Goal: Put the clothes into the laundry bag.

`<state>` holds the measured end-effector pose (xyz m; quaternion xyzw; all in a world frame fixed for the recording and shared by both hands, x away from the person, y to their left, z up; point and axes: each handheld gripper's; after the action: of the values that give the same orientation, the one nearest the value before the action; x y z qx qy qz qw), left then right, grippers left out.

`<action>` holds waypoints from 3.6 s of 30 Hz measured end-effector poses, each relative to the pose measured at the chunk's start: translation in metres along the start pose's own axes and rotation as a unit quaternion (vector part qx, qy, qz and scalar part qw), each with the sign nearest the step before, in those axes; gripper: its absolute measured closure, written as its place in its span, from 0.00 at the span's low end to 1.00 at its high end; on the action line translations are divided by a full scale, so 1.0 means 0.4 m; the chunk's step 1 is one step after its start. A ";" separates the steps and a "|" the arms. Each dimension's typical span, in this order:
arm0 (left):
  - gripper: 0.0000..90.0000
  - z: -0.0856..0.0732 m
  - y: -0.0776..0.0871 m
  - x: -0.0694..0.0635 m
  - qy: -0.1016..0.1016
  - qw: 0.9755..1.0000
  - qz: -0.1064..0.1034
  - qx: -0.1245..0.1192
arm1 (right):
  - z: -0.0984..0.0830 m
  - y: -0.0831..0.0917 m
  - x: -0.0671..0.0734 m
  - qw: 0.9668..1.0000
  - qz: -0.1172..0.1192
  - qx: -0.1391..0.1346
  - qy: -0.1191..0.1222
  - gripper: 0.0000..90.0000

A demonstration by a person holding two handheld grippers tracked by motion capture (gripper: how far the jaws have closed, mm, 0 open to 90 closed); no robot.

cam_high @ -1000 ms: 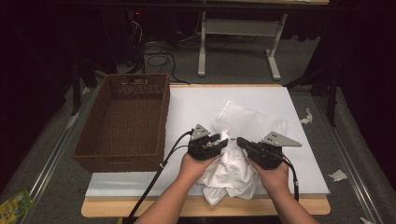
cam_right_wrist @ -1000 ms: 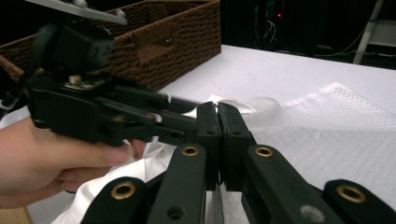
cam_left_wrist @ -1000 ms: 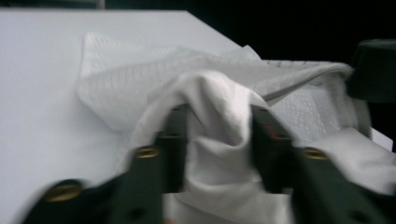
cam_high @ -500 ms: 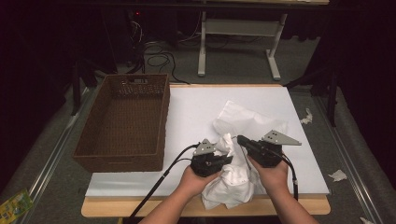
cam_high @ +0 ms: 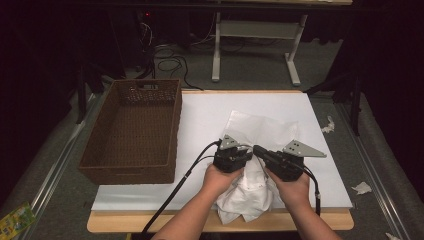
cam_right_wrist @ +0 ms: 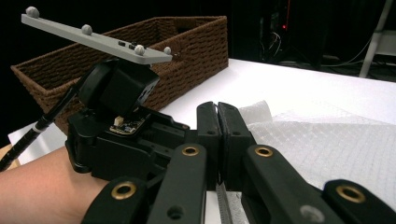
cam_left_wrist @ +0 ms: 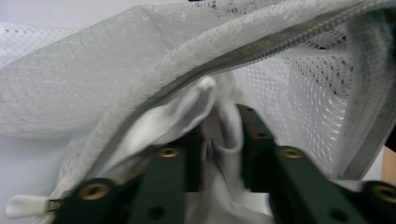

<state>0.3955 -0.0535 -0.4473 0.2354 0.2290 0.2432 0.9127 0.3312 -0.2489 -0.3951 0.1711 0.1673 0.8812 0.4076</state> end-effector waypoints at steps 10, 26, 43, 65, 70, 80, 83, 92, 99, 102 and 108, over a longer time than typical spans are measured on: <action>0.59 -0.066 0.121 0.006 -0.031 0.995 0.072 -0.062 | -0.001 0.006 -0.005 1.000 -0.011 0.000 0.001 0.99; 0.81 -0.043 0.050 -0.031 -0.016 0.996 0.081 -0.043 | -0.013 -0.004 -0.016 1.000 -0.017 0.011 0.000 0.99; 0.72 -0.112 0.077 -0.094 0.004 0.999 -0.030 0.031 | -0.015 0.001 -0.016 1.000 -0.022 0.012 0.004 0.99; 0.73 -0.044 0.047 -0.061 -0.033 0.987 0.133 -0.080 | -0.019 0.007 -0.018 1.000 -0.017 0.010 0.001 0.99; 0.37 -0.072 0.128 -0.089 -0.040 0.986 0.109 -0.123 | -0.019 0.011 -0.021 1.000 -0.019 0.009 0.001 0.99; 0.52 -0.148 0.067 -0.124 -0.092 0.993 0.076 0.007 | -0.017 0.006 -0.014 1.000 -0.021 0.010 0.004 0.99; 0.81 -0.146 0.047 -0.116 -0.087 0.992 0.085 0.037 | -0.017 0.005 -0.012 1.000 -0.019 0.011 0.004 0.99; 0.88 -0.054 0.128 -0.040 -0.024 0.988 0.149 -0.038 | -0.024 0.007 -0.011 1.000 -0.009 0.016 0.005 0.99; 0.87 -0.038 0.108 -0.049 -0.031 0.987 0.158 -0.027 | -0.020 -0.003 0.000 1.000 -0.004 0.013 0.009 0.99; 0.85 -0.055 0.044 -0.054 -0.023 0.989 0.146 -0.005 | -0.021 -0.009 -0.002 1.000 -0.005 0.015 0.002 0.99; 0.55 -0.062 0.050 -0.057 -0.017 0.994 0.104 -0.032 | -0.022 -0.006 -0.009 1.000 -0.007 0.015 0.000 0.99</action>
<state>0.3579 -0.0428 -0.4492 0.2327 0.1799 0.3396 0.8934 0.3312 -0.2517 -0.4046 0.1753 0.1816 0.8757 0.4116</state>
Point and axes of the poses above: each handheld gripper's, and its own axes: y roughly backward along the jaws, z roughly out of its top, x roughly to its left, and after that the axes turned 8 degrees about x, right-handed
